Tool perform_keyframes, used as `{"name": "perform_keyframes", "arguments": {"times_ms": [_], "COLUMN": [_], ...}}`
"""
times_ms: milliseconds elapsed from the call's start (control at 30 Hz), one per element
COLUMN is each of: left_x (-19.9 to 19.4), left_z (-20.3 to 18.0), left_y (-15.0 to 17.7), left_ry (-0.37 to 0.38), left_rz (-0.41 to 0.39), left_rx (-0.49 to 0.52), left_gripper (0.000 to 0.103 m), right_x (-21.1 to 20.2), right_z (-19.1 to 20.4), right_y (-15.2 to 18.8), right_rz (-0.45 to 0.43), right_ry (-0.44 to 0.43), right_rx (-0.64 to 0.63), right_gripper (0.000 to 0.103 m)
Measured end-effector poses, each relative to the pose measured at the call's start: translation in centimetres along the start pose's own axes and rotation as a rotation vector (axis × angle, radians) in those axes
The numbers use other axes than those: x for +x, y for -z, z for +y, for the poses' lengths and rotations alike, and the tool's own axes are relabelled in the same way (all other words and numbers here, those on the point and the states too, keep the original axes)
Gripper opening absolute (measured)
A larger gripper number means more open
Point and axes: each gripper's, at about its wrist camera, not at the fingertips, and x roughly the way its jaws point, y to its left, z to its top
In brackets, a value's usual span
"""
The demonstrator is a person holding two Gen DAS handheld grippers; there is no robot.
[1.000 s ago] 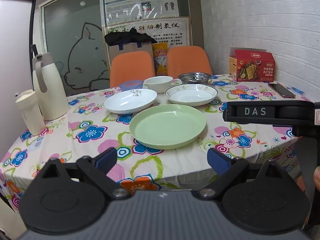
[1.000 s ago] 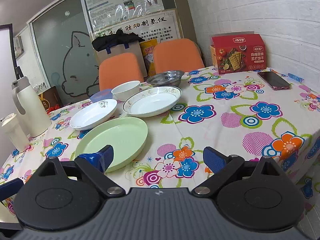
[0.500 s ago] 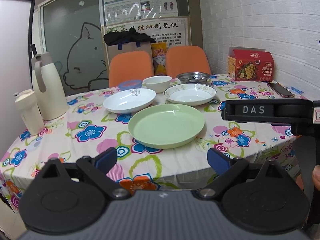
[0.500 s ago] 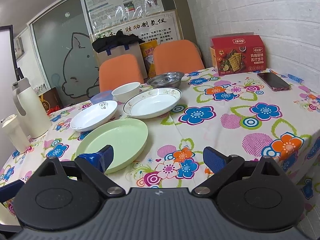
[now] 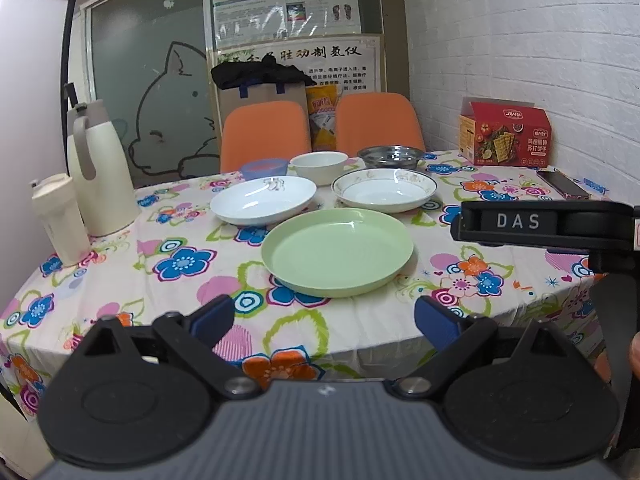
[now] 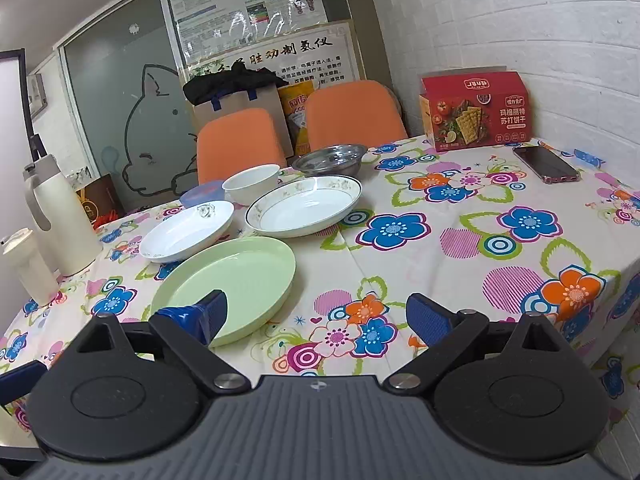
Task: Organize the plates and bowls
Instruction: 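Move the left tool toward the pale green plate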
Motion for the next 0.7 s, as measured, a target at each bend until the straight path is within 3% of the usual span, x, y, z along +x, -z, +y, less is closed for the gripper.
{"name": "perform_keyframes", "arguments": {"times_ms": [700], "left_x": [0.47], "left_z": [0.82], "left_y": [-0.12], "left_ry": [0.004], "left_rz": [0.012], "left_rx": [-0.04], "left_gripper": [0.096], "right_x": [-0.12], "right_z": [0.31], "right_y": [-0.05], "right_rz": [-0.005], "right_ry": [-0.005], "right_rx": [-0.014], "right_gripper": [0.084]}}
